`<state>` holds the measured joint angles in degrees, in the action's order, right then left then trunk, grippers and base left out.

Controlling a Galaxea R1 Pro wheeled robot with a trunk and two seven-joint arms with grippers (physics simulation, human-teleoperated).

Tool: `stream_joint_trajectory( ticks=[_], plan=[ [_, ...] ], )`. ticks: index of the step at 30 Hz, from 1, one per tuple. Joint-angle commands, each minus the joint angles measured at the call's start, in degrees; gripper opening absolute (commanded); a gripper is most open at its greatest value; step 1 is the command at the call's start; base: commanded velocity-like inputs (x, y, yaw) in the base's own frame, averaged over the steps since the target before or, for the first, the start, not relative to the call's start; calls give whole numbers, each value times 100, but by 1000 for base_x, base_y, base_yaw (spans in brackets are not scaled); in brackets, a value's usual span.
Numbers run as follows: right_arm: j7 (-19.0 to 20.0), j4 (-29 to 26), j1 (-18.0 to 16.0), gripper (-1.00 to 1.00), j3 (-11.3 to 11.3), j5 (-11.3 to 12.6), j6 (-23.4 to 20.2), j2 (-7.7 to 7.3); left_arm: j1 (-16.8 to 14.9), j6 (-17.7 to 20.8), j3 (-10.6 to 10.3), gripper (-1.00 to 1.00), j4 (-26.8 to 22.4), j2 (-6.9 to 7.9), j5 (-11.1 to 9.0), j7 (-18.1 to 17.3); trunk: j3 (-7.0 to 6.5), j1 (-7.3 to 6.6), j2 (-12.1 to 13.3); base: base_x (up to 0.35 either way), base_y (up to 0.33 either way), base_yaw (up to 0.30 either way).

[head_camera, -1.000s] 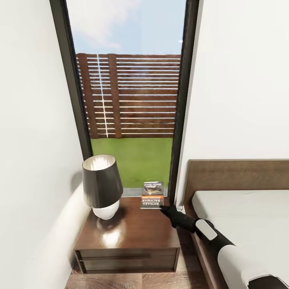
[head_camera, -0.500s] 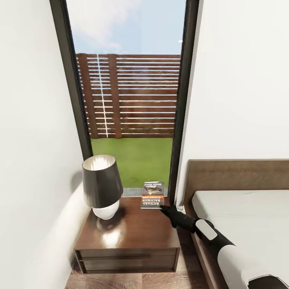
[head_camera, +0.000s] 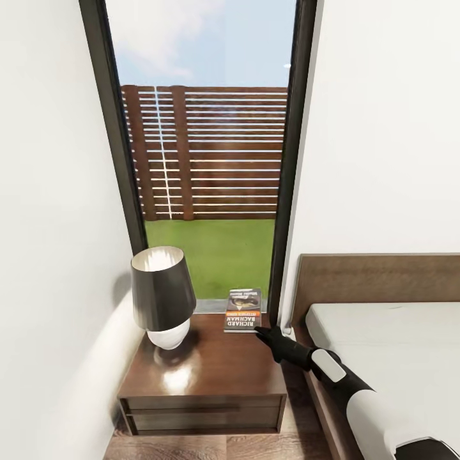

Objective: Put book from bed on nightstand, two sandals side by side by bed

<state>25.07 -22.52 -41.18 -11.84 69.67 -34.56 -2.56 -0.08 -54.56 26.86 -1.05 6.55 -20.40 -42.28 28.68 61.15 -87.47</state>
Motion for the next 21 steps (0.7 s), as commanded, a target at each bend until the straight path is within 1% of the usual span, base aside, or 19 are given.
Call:
stream_joint_trajectory(
  ticks=[1, 4, 21],
  plan=[
    [17, 0, -4, -100, -25, 18, -7, -4, -1, 12, -6, 100, -1, 1, -60, -59, 5, 0, -3, 0, 0, 0],
    [17, 1, -4, -100, -27, 19, -7, -6, -1, 22, -6, 100, -1, 3, -60, -60, 5, 0, -3, 0, 0, 0],
    [16, 1, -4, -100, -37, 21, -7, -8, -1, 98, -6, 100, -1, 10, -60, -61, 310, 373, -685, 0, 0, 0]
  ],
)
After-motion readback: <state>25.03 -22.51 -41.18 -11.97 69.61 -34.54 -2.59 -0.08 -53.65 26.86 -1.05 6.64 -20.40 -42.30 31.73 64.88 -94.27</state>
